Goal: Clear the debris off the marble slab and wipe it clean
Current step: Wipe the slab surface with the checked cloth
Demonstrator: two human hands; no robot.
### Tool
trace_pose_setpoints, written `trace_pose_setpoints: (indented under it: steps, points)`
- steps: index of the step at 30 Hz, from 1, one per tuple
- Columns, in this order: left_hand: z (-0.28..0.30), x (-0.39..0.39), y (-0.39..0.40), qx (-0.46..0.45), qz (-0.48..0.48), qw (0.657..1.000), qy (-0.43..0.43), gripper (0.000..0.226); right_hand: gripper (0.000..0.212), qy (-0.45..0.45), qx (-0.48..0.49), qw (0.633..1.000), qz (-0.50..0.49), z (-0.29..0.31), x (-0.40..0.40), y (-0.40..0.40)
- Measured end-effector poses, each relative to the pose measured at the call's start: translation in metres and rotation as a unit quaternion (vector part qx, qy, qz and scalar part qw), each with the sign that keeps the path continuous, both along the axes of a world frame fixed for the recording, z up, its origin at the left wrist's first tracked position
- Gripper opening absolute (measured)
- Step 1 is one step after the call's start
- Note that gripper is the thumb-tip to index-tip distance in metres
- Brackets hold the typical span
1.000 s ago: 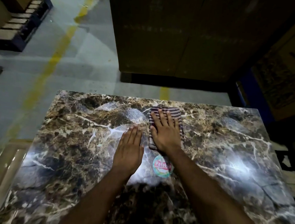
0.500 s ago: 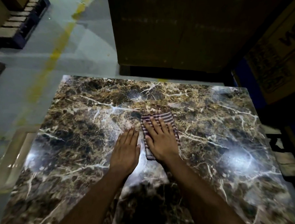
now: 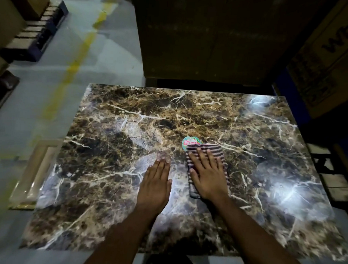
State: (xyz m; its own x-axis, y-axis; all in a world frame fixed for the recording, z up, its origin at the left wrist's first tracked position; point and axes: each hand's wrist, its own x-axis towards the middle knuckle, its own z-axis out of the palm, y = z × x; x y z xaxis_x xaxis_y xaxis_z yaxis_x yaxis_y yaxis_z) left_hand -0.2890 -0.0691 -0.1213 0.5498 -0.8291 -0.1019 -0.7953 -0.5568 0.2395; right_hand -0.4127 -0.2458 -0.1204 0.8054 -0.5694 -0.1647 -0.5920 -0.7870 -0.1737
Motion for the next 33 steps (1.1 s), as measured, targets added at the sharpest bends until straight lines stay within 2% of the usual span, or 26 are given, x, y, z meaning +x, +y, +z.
trace_pose_setpoints:
  steps: [3,7,9,14,19,21,24,28,30,33]
  points:
    - [-0.003,-0.01,0.008,0.007,0.003,1.0,0.006,0.06,0.061,-0.011,0.005,0.999,-0.044,0.002,0.017,0.016]
    - [-0.004,-0.02,0.019,0.007,0.0,1.0,0.002,0.059,0.06,-0.013,0.008,0.999,0.045,0.0,-0.019,0.059]
    - [-0.006,-0.027,0.031,-0.004,-0.003,1.0,0.008,0.058,0.059,-0.011,0.005,0.999,0.052,0.001,-0.054,0.059]
    - [-0.004,-0.046,0.047,-0.007,0.002,1.0,0.003,0.057,0.061,-0.011,0.015,0.999,-0.047,0.001,-0.039,0.067]
    - [-0.004,-0.064,0.064,0.0,-0.023,1.0,-0.009,0.057,0.06,-0.017,0.003,0.999,0.034,-0.003,-0.08,0.102]
    - [-0.003,-0.071,0.069,0.002,-0.022,1.0,-0.011,0.058,0.059,-0.015,-0.011,1.0,0.013,-0.004,-0.091,0.091]
    - [-0.003,-0.079,0.072,0.001,-0.017,1.0,-0.016,0.059,0.061,-0.019,0.005,0.998,-0.056,-0.002,-0.068,0.096]
    - [0.001,-0.09,0.073,-0.002,-0.001,1.0,-0.013,0.058,0.061,-0.026,0.021,0.999,0.01,0.0,-0.078,0.129]
    - [0.002,-0.093,0.071,-0.002,0.009,1.0,-0.005,0.057,0.06,-0.017,0.015,1.0,0.014,0.001,-0.112,0.119]
    - [0.001,-0.098,0.065,-0.01,0.017,1.0,0.009,0.057,0.06,-0.012,-0.001,0.999,-0.036,0.0,-0.139,0.083]
